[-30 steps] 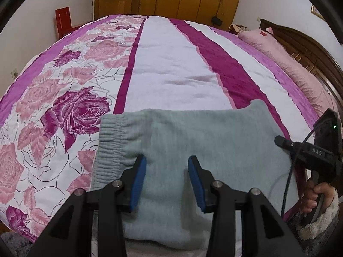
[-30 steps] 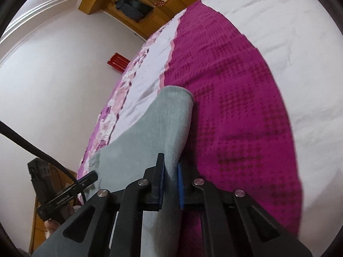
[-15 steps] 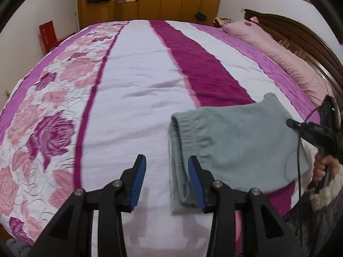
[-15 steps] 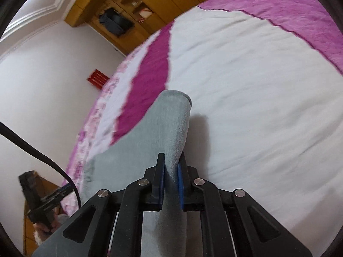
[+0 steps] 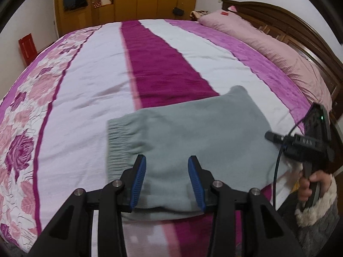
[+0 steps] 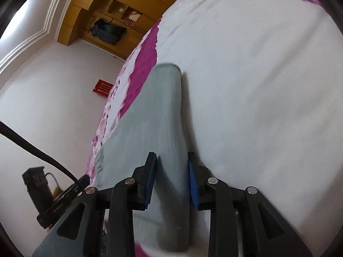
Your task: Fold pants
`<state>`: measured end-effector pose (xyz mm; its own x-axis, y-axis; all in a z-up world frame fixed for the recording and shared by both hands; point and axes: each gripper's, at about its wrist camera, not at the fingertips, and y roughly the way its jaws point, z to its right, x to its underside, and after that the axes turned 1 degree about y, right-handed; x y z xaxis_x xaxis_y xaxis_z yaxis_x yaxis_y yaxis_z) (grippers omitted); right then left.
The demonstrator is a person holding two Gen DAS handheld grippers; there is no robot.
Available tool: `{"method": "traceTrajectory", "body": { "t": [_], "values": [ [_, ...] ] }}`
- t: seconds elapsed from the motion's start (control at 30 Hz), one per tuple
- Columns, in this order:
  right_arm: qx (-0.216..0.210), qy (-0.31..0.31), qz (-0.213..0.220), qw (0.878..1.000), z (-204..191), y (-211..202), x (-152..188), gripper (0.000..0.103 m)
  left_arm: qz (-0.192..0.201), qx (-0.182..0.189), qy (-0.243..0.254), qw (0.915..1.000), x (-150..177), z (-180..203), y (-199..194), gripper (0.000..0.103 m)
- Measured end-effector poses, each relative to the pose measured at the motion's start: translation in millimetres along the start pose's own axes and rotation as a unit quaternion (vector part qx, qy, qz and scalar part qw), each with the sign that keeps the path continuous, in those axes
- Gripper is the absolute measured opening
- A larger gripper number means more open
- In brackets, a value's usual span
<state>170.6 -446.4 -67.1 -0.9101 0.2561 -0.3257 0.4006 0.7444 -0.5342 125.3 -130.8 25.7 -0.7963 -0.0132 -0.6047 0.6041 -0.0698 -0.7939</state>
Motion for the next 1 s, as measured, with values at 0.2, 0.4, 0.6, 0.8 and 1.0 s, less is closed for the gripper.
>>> {"method": "traceTrajectory", "body": {
  "t": [0.2,0.4,0.6,0.8,1.0],
  "values": [
    [-0.040,0.026,-0.002,0.999,11.1,-6.3,20.2,0.021,-0.003,0.027,0.008,0.9996,0.0,33.7,9.7,0.043],
    [-0.077,0.077,-0.003,0.994,25.0,-10.6,36.8,0.013,-0.019,0.050,0.024,0.9983,3.6,69.2,23.2,0.043],
    [-0.074,0.075,0.021,0.994,25.6,-15.9,48.4,0.013,-0.019,0.060,0.038,0.9973,5.6,90.7,27.2,0.043],
    [-0.086,0.097,0.100,0.987,26.8,-24.7,56.8,0.024,-0.018,0.082,-0.001,0.9965,6.4,93.9,32.1,0.014],
    [-0.098,0.123,0.132,0.979,24.0,-13.1,48.5,0.024,-0.001,0.066,-0.035,0.9972,29.0,92.4,22.3,0.010]
  ]
}}
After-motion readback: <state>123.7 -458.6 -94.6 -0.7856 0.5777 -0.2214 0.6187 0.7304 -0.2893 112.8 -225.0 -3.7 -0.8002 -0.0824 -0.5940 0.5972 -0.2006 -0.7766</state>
